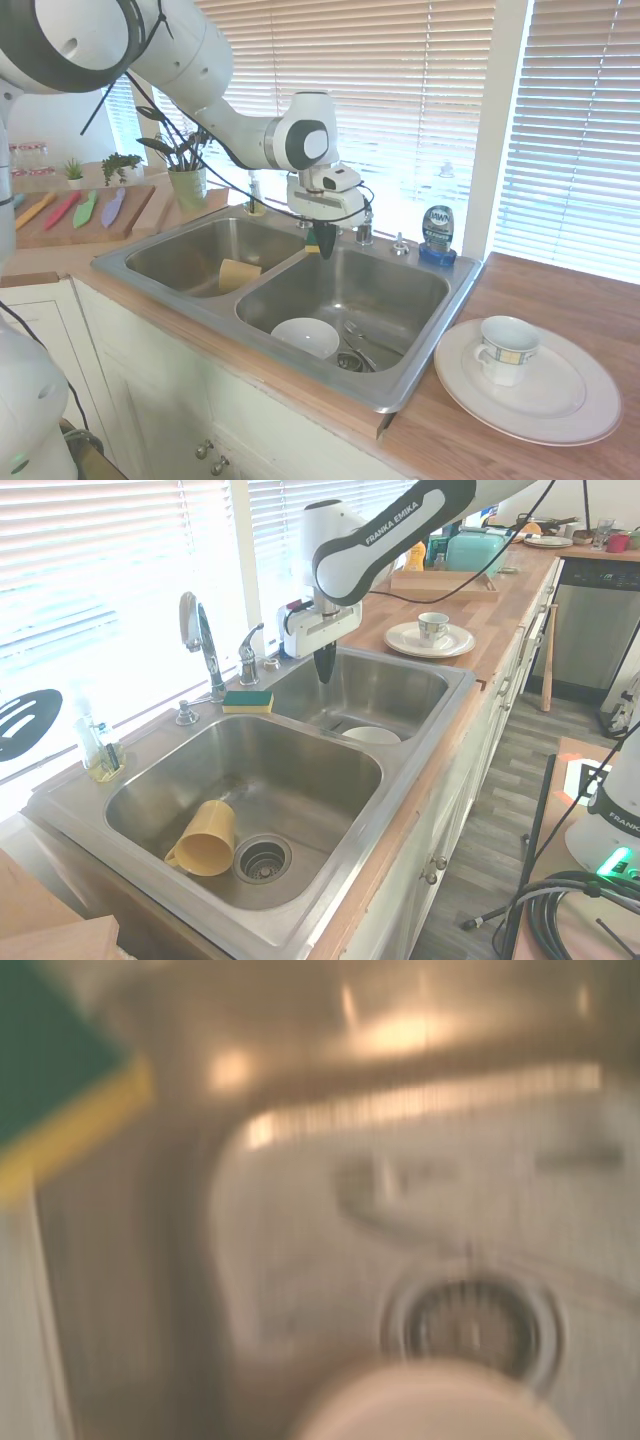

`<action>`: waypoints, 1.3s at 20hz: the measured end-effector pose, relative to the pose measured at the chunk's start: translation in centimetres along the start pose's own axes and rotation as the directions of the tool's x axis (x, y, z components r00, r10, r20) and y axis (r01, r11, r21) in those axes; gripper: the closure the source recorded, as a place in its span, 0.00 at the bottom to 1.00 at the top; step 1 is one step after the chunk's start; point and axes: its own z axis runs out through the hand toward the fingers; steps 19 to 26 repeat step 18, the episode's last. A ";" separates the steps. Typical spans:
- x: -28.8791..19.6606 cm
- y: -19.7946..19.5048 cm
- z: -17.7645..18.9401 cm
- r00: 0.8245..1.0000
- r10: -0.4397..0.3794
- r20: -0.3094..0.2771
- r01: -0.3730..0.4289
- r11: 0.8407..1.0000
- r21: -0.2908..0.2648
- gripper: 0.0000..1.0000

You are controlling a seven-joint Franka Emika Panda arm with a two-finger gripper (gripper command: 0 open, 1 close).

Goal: Turn on the faucet

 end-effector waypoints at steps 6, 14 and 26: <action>-4.8 5.8 -0.4 0.999 -0.020 0.035 0.021 1.000 -0.022 1.00; -8.1 11.1 -0.5 0.998 -0.033 0.052 0.033 0.999 0.000 0.00; -8.6 11.7 -0.5 0.998 -0.039 0.049 0.038 0.999 0.027 0.00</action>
